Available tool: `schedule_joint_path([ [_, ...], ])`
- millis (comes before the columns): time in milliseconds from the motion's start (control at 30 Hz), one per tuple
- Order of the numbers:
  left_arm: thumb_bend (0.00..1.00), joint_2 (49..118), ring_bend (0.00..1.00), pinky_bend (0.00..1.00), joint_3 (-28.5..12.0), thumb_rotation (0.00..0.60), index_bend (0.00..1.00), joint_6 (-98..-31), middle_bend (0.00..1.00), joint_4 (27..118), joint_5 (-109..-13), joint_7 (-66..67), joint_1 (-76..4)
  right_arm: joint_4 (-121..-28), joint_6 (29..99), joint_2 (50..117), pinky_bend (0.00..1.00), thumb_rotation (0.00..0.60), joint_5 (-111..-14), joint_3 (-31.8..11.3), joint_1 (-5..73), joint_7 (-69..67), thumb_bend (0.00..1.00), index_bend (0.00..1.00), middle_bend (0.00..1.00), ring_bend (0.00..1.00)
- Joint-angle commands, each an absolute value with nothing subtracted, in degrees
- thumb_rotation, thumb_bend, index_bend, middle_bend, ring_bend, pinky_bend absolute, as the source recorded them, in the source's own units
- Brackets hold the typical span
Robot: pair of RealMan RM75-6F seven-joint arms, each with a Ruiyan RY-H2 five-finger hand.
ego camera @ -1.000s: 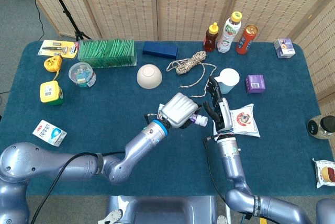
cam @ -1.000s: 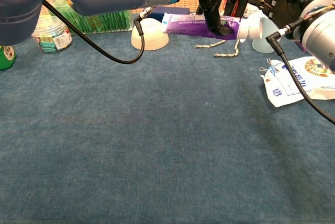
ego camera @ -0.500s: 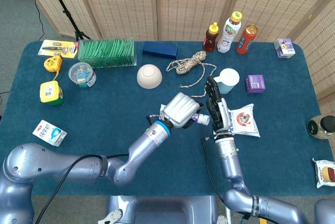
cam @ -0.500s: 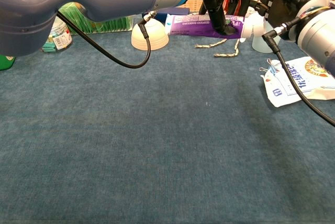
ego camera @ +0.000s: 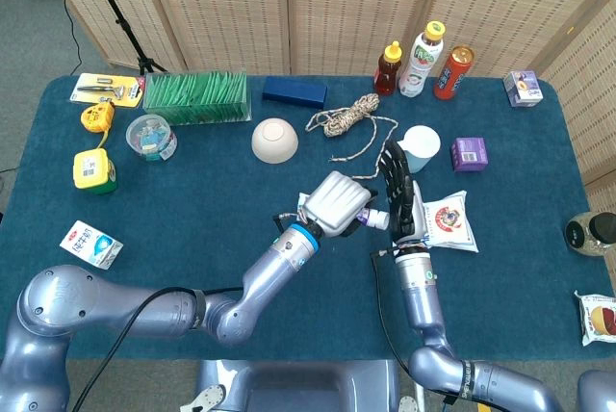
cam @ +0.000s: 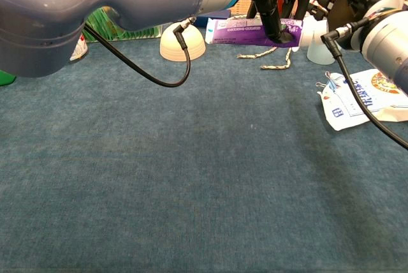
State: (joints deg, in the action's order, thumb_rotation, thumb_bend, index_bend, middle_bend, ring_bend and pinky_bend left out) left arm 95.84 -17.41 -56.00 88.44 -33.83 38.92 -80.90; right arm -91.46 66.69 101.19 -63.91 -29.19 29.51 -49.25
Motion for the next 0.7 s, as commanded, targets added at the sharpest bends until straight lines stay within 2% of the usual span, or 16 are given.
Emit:
schedule_joint_path([
  [33, 0.48, 96.04, 0.57, 0.56, -17.49, 0.600, 0.59, -56.01, 0.56, 88.27, -33.70, 39.15, -81.02, -91.22, 66.86, 101.47, 0.00, 0.068, -64.04, -29.30, 29.42, -49.34, 0.00, 0.00, 0.00, 0.00],
  [700, 0.48, 97.78, 0.58, 0.56, -18.64, 0.600, 0.59, -56.43, 0.56, 86.66, -31.39, 41.69, -82.37, -91.75, 66.24, 102.87, 0.00, 0.065, -63.55, -30.49, 28.96, -51.28, 0.00, 0.00, 0.00, 0.00],
])
